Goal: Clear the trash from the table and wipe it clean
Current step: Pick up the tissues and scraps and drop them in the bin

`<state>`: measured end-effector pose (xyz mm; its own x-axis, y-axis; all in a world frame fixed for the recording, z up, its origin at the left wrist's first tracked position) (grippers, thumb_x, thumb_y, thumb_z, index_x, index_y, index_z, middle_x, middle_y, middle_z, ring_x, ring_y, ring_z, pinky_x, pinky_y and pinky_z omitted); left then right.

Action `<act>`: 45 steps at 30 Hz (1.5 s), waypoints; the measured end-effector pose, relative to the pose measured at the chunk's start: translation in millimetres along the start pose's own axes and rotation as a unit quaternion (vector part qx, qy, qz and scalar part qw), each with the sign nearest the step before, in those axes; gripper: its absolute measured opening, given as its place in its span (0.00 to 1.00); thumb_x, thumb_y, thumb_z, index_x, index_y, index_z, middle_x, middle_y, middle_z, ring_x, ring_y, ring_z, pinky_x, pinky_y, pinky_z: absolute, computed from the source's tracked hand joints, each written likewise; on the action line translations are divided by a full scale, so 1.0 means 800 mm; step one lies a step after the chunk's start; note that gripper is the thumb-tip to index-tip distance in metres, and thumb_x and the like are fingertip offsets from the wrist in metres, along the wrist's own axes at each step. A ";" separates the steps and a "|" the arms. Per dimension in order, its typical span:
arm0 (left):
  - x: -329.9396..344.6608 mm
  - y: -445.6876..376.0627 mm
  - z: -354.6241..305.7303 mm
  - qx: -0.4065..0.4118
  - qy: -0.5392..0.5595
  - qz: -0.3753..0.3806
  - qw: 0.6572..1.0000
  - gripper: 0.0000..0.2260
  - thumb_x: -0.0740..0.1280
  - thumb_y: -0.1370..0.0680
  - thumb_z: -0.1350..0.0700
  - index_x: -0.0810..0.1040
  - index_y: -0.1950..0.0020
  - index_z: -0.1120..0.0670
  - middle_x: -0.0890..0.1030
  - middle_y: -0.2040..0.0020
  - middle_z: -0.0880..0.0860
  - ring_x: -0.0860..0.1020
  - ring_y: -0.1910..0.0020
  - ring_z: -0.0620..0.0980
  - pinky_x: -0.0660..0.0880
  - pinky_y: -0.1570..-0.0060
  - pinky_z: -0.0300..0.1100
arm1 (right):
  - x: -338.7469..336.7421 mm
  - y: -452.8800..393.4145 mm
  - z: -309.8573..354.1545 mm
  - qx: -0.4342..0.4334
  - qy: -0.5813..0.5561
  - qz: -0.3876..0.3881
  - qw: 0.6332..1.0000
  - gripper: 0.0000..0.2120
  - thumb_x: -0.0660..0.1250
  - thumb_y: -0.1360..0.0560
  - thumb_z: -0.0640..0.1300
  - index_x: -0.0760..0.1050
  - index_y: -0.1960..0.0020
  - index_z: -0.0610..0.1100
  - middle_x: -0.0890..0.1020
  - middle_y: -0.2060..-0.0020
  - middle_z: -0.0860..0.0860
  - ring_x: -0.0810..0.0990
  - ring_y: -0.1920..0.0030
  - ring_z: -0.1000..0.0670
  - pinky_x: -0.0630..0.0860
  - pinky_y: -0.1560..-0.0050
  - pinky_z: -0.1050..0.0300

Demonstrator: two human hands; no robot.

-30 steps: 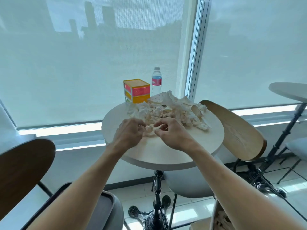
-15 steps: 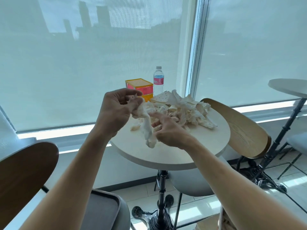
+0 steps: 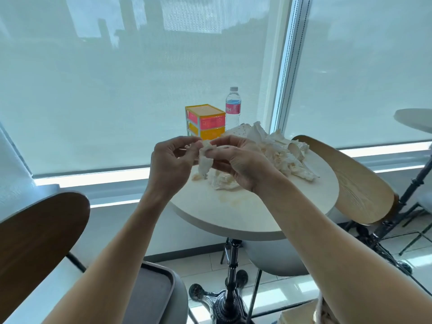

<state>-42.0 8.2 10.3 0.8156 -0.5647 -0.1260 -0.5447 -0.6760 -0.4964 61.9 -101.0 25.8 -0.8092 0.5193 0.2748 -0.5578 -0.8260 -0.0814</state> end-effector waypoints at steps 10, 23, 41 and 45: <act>-0.013 -0.007 0.024 -0.008 0.004 0.043 0.999 0.07 0.73 0.25 0.51 0.84 0.48 0.46 0.86 0.59 0.51 0.83 0.61 0.47 0.80 0.57 0.40 | 0.003 -0.033 -0.003 0.005 0.112 0.004 0.994 0.03 0.72 0.25 0.38 0.81 0.52 0.40 0.84 0.58 0.45 0.83 0.58 0.50 0.81 0.58 0.59; -0.042 -0.002 0.042 -0.075 -0.036 -0.039 0.996 0.10 0.74 0.27 0.46 0.86 0.52 0.50 0.84 0.63 0.56 0.79 0.67 0.47 0.77 0.59 0.38 | 0.024 -0.091 -0.078 -0.102 0.807 0.075 0.577 0.12 0.59 0.22 0.42 0.78 0.43 0.47 0.82 0.46 0.45 0.79 0.45 0.42 0.75 0.46 0.51; 0.006 0.051 -0.001 -0.092 0.000 -0.059 0.994 0.03 0.74 0.26 0.52 0.85 0.54 0.49 0.83 0.64 0.58 0.75 0.72 0.47 0.79 0.61 0.46 | -0.031 0.007 0.060 -0.236 0.316 -0.145 0.907 0.07 0.67 0.24 0.43 0.82 0.54 0.52 0.79 0.64 0.57 0.77 0.66 0.58 0.75 0.62 0.62; 0.036 0.069 -0.020 -0.084 0.002 -0.051 0.995 0.05 0.74 0.25 0.57 0.85 0.52 0.49 0.84 0.63 0.50 0.77 0.70 0.42 0.78 0.63 0.36 | -0.075 0.050 0.077 -0.235 0.300 -0.177 0.907 0.07 0.66 0.24 0.43 0.82 0.54 0.51 0.80 0.64 0.56 0.77 0.67 0.56 0.74 0.63 0.61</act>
<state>-51.9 -53.0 -7.0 0.8675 -0.4913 -0.0779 -0.4846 -0.7993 -0.3555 100.0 -178.7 65.4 -0.4392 0.8766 -0.1965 -0.7059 -0.4720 -0.5281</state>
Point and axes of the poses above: each hand's wrist, its own y-axis away from the middle knuckle, its own x-axis out of the palm, z = x × y, the point moved 2 cm from there along -y, towards the middle knuckle
